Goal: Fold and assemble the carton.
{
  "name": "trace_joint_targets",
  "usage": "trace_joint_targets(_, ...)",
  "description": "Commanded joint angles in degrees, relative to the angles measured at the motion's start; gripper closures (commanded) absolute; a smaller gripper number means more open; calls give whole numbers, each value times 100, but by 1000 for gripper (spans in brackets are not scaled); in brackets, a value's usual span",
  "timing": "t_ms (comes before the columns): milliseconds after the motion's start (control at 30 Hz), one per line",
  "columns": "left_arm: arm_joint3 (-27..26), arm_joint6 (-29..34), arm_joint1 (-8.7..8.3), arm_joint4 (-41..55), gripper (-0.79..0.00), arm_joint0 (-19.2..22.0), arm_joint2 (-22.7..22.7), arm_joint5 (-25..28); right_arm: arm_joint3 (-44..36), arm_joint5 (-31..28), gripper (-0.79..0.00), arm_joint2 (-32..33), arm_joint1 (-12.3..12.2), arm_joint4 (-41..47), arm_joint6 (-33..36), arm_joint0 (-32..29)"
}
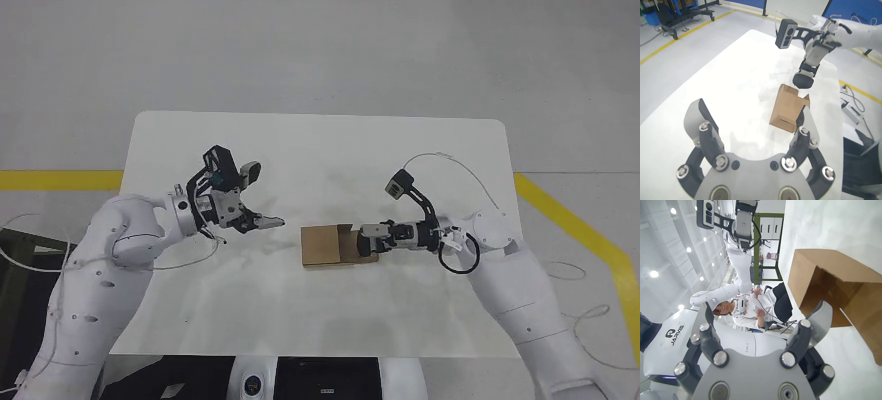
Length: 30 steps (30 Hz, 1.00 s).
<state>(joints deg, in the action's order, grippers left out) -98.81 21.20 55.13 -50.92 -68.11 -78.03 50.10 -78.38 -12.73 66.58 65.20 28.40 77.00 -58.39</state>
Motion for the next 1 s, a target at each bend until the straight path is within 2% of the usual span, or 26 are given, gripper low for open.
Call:
trace_joint_targets(0, -108, -625, 8, -645, -785, -224, -22, -53, -309, 92, -785, 254, -68, -41, -49, -200)
trace_joint_targets(133, -350, -1813, 5, -2139, -785, -471, -55, -173, -783, 246, -785, 634, -171, -48, -116, -543)
trace_joint_targets(533, -350, -1813, 5, -2139, -785, -471, -55, -173, -1548, 243, -785, 970, -314, -570, -406, -1167)
trace_joint_targets(633, -433, -1776, 18, -2078, -785, -544, -24, -393, -1636, 260, -785, 1023, -345, -616, -431, -1355)
trace_joint_targets(700, -516, -1792, 22, -2386, -785, -578, 24, -569, -1648, 274, -785, 1056, -359, -544, -419, -1433)
trace_joint_targets(833, -510, -2301, 20, -3098, -785, -670, 189, -597, -1649, 285, -785, 1118, -383, -414, -392, -1490)
trace_joint_targets(967, -313, -3073, -4, -3951, -785, -782, 367, -547, -1651, 271, -785, 1162, -401, -310, -412, -1513)
